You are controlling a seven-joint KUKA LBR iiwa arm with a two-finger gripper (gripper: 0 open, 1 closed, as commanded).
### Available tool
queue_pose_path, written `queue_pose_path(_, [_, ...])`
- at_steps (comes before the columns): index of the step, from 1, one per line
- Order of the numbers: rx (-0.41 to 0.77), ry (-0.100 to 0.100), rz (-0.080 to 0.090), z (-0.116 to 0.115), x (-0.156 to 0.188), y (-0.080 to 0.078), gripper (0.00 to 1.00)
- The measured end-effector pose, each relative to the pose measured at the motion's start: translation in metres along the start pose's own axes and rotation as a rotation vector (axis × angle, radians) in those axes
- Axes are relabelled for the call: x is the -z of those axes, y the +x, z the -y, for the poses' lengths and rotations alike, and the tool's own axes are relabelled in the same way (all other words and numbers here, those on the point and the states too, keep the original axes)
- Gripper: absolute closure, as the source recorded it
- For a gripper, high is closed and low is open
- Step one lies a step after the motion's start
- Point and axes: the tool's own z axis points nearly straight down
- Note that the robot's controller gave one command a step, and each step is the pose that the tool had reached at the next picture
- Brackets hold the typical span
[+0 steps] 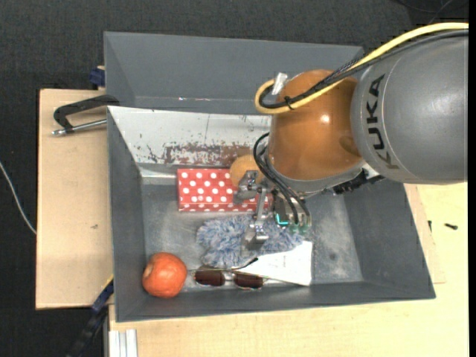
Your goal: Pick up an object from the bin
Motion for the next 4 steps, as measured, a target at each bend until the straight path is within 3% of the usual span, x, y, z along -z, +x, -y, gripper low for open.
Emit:
queue_pose_path(1, [-0.003, -0.001, 0.007, 0.001, 0.004, -0.001, 1.0])
queue_pose_path(2, [-0.002, -0.001, 0.007, 0.001, 0.004, -0.001, 1.0])
queue_pose_path(3, [0.004, 0.0, 0.004, 0.006, 0.042, 0.003, 1.0])
queue_pose_path(4, [0.036, -0.003, 0.023, -0.002, 0.053, -0.003, 1.0])
